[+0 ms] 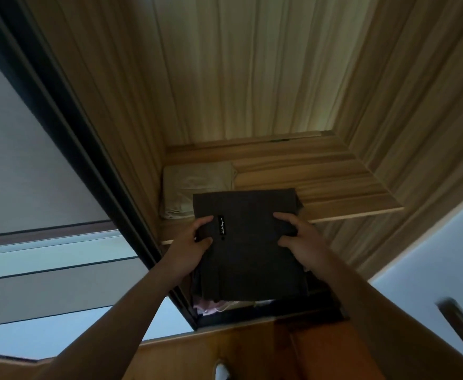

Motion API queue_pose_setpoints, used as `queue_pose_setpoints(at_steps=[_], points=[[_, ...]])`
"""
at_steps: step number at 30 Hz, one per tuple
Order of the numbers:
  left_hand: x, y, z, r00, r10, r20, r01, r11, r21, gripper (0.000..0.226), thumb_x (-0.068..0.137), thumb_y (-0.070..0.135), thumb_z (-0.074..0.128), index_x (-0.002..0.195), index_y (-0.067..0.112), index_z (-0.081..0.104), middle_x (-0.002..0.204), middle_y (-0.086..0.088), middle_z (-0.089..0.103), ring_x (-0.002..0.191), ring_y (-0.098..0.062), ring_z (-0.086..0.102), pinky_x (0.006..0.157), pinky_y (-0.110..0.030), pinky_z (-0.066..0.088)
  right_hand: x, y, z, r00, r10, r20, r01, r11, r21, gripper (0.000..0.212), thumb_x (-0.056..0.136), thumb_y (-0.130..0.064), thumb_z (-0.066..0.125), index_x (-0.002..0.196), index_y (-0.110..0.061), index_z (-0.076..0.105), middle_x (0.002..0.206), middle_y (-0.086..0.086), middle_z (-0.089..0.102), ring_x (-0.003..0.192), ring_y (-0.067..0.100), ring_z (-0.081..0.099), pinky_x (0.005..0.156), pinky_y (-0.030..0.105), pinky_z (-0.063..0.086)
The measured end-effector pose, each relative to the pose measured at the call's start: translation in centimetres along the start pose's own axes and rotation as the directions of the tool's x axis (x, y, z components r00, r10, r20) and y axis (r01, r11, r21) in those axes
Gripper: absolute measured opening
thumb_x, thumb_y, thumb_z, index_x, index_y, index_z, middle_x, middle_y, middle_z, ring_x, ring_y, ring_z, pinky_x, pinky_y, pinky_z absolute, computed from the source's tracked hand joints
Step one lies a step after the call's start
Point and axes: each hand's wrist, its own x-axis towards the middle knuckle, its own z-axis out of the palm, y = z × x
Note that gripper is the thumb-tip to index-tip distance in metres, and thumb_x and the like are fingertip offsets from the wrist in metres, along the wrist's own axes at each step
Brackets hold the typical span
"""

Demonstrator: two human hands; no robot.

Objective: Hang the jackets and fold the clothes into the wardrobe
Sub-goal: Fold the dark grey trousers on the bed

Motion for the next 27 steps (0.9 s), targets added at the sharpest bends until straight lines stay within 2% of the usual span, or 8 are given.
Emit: queue_pose_setpoints(at_steps=[3,6,9,14,16,19,23,27], points=[[2.3,-0.5,-0.9,0.999,-0.02,-0.049,0.019,0.999,-0.029,0.051,0.094,-0.007,0.058,0.129,0.029,0.058,0.131,-0.002,0.061,0.119,-0.016,0.06,0.097,-0.026,0.052,2.8,-0.7,0.9,1.0,0.007,0.016,-0.007,1.0,-0.013,0.058,0.093,0.006,0.059,0.141,-0.026,0.055,0.131,0.003,0.057,0.104,0.016,0.058,0.069,0.019,0.05],[4.2,-0.6,-1.2,0.997,-0.036,-0.065,0.032,0.998,-0.056,0.05,0.096,-0.004,0.058,0.131,0.031,0.057,0.133,-0.002,0.06,0.121,-0.017,0.059,0.106,-0.039,0.05,5.6,-1.3,1.4,1.0,-0.002,0.017,0.002,1.0,-0.027,0.058,0.093,0.008,0.058,0.139,-0.028,0.055,0.135,0.003,0.054,0.107,0.018,0.057,0.07,0.022,0.05],[6.1,-0.6,-1.2,0.997,-0.032,-0.077,0.029,0.999,-0.039,0.049,0.098,-0.001,0.057,0.137,0.027,0.056,0.127,0.006,0.056,0.119,-0.013,0.055,0.105,-0.033,0.048,7.9,-1.4,1.8,1.0,-0.004,0.001,0.005,0.999,-0.042,0.06,0.091,0.009,0.058,0.139,-0.028,0.055,0.134,0.003,0.054,0.108,0.02,0.056,0.069,0.021,0.049],[8.7,-0.1,-1.6,0.993,-0.057,-0.1,0.05,0.996,-0.069,0.046,0.1,0.0,0.053,0.139,0.025,0.054,0.122,0.009,0.053,0.104,-0.004,0.055,0.082,-0.014,0.049,11.1,-1.8,2.0,1.0,-0.027,-0.012,0.026,0.998,-0.065,0.06,0.09,0.006,0.06,0.137,-0.032,0.057,0.132,0.002,0.055,0.103,0.018,0.058,0.079,0.03,0.053],[9.8,0.0,-1.7,0.991,-0.067,-0.115,0.058,0.995,-0.081,0.047,0.101,0.001,0.053,0.14,0.025,0.054,0.124,0.009,0.052,0.108,-0.007,0.055,0.089,-0.019,0.051,12.5,-2.2,1.9,1.0,-0.019,-0.001,0.019,0.999,-0.038,0.06,0.091,0.006,0.059,0.138,-0.031,0.057,0.131,0.001,0.054,0.101,0.016,0.059,0.081,0.033,0.055],[11.6,0.3,-1.2,0.987,-0.078,-0.141,0.065,0.994,-0.093,0.047,0.099,0.001,0.055,0.139,0.025,0.055,0.124,0.007,0.054,0.116,-0.014,0.056,0.105,-0.035,0.05,14.4,-2.4,1.4,1.0,-0.017,0.021,0.018,0.999,-0.041,0.06,0.093,0.006,0.058,0.142,-0.028,0.054,0.132,-0.001,0.051,0.111,0.021,0.056,0.089,0.038,0.055],[14.9,1.1,0.6,0.994,-0.06,-0.087,0.05,0.993,-0.107,0.046,0.098,0.0,0.058,0.134,0.027,0.057,0.122,0.006,0.057,0.101,-0.002,0.059,0.079,-0.016,0.055,17.4,-2.1,-1.3,1.0,-0.017,0.007,0.017,0.998,-0.055,0.059,0.094,0.009,0.056,0.142,-0.025,0.054,0.131,-0.001,0.049,0.102,0.016,0.056,0.073,0.024,0.051],[19.9,2.1,3.9,0.997,-0.075,-0.037,0.072,0.995,-0.075,0.046,0.095,-0.003,0.061,0.134,0.023,0.058,0.13,-0.006,0.06,0.109,-0.016,0.061,0.074,-0.015,0.055,21.6,-1.8,-5.4,0.999,-0.028,-0.041,0.022,0.989,-0.147,0.058,0.095,0.009,0.055,0.144,-0.021,0.052,0.134,-0.001,0.046,0.108,0.02,0.052,0.07,0.022,0.047]])
